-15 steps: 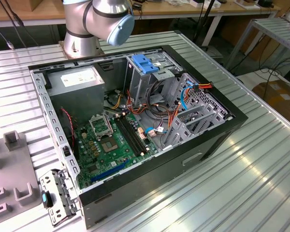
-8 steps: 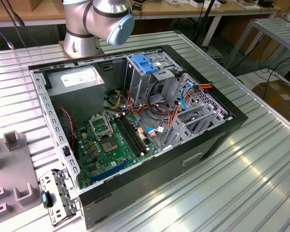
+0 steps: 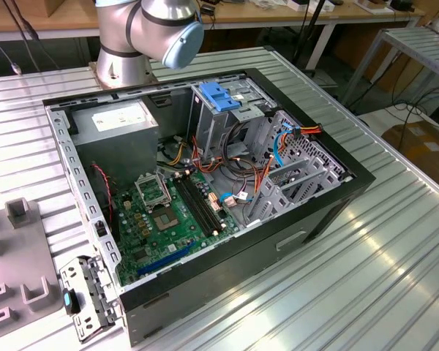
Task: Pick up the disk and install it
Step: 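Pick up the disk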
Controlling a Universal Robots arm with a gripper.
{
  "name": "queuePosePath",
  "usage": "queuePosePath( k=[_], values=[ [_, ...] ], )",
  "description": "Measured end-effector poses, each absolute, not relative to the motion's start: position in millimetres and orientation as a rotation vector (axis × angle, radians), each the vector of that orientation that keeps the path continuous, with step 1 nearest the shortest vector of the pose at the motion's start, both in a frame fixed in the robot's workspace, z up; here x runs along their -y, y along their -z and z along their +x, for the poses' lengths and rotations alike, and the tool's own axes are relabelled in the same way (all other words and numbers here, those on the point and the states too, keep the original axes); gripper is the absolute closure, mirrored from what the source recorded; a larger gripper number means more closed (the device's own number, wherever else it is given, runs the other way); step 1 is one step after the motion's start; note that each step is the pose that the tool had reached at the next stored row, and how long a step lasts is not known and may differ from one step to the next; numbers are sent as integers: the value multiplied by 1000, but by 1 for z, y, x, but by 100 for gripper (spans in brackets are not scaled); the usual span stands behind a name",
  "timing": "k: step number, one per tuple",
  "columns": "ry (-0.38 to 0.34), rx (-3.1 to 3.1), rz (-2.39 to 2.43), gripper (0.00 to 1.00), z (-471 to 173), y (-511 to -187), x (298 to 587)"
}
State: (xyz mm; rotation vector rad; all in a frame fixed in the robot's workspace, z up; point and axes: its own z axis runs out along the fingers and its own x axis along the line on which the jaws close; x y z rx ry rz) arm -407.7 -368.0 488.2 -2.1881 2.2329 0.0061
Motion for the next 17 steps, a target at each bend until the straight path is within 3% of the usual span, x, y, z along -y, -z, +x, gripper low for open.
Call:
queuePosePath(
  k=[17],
  values=[
    [-6, -2233, -2188, 63, -380, -488, 368]
  ],
)
